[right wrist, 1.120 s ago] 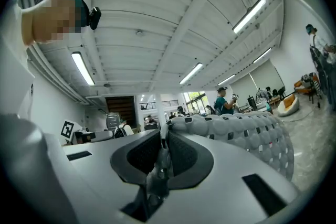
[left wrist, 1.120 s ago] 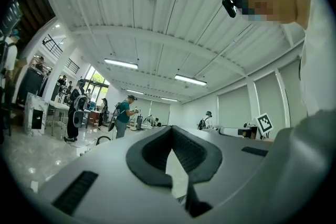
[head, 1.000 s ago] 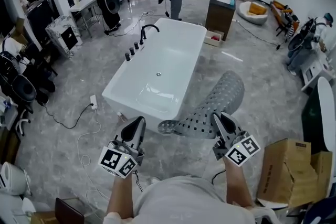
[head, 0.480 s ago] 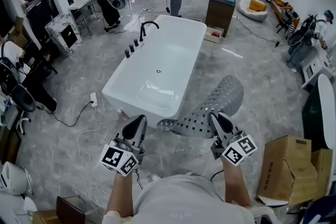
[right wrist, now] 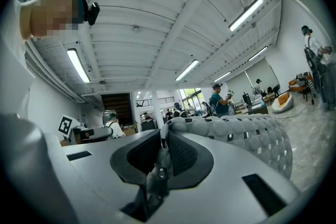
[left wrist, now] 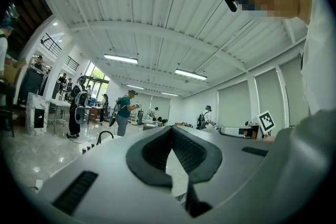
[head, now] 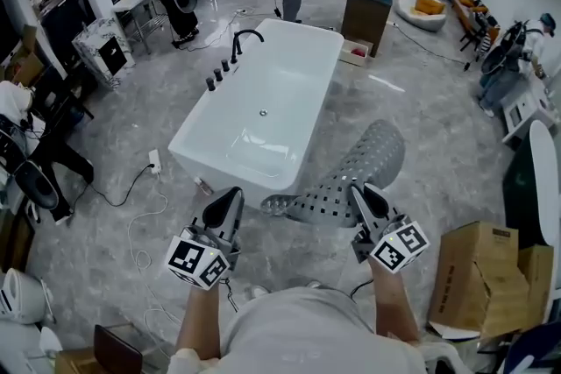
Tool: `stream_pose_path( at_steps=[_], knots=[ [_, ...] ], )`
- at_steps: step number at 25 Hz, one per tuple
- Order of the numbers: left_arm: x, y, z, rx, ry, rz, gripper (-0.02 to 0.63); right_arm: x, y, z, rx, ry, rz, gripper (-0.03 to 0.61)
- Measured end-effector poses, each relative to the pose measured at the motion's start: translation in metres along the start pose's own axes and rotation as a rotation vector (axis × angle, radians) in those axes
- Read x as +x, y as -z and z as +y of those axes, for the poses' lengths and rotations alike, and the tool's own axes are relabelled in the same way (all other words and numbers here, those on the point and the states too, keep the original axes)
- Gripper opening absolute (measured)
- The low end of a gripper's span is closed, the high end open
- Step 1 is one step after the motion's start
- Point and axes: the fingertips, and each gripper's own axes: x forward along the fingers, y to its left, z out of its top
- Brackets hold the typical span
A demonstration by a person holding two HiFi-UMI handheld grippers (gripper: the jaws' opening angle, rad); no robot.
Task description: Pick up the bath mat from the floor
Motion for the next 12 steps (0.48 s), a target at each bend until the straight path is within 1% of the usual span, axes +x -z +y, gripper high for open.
stream_pose_path(
  at_steps=[3,12],
  knots=[
    [0.000,0.001,-0.004,0.016,0.019,0.006,0.015,-0.002,-0.001,0.000,0.001,0.002,-0.001,0.066],
    [0.009,0.009,-0.007,0.006,0.007,0.021,0.015,-0.006,0.001,-0.009,0.001,0.002,0.005,0.066]
  ],
)
